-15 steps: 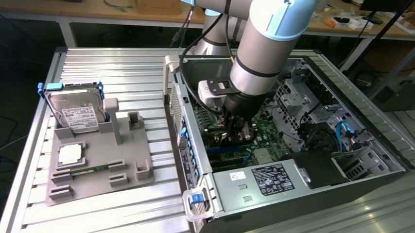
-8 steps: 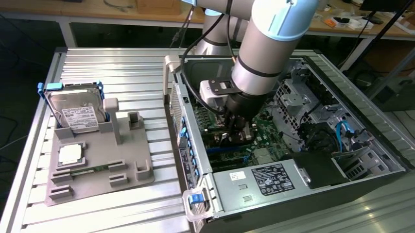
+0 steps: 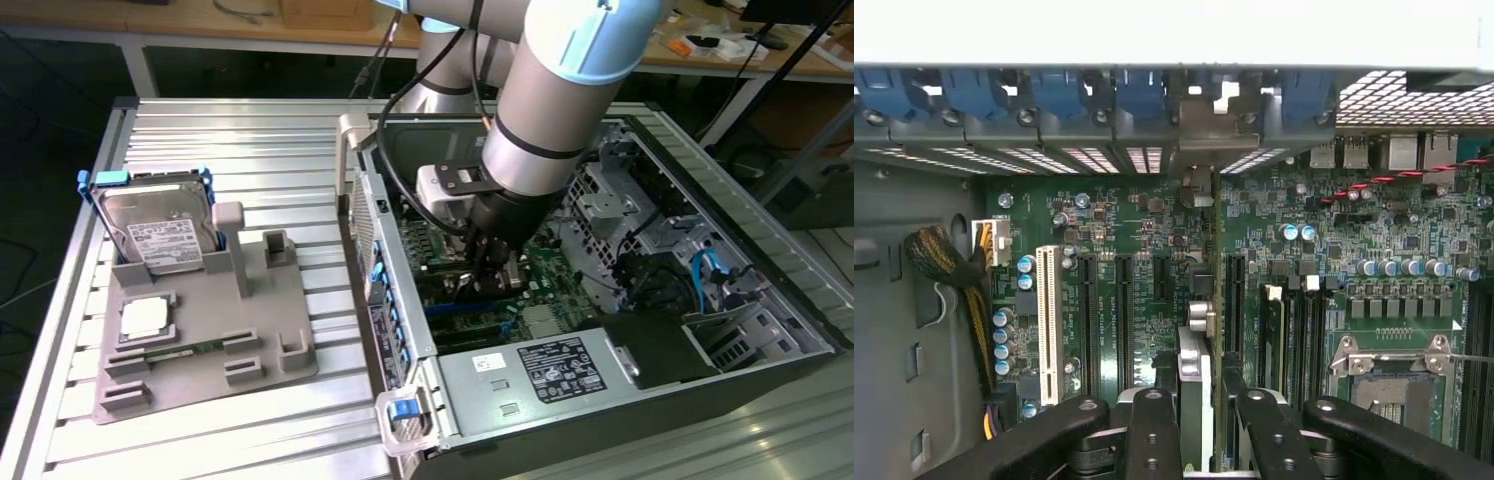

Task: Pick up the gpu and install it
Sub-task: 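Insert the gpu into the slot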

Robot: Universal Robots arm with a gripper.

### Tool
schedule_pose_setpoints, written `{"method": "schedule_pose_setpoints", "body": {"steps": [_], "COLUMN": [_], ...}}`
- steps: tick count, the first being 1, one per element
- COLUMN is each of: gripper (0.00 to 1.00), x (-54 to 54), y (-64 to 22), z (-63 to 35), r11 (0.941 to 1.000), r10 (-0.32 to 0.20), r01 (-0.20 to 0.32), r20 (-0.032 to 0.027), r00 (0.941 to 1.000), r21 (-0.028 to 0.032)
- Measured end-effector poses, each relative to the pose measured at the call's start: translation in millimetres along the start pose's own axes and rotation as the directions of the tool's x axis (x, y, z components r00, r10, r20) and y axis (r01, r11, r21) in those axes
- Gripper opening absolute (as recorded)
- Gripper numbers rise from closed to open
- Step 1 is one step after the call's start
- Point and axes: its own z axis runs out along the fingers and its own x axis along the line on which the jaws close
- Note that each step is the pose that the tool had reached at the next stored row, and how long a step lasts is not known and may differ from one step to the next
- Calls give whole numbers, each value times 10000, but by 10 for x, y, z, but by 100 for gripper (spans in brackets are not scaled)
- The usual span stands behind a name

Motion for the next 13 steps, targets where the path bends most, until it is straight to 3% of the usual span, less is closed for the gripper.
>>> {"method": "schedule_pose_setpoints", "body": {"steps": [13], "gripper": [27], "x": [0], "y": [21], "z": [0], "r11": [10000], "r10": [78], "r01": [-78], "r20": [0], "r00": [10000], "r21": [3]}}
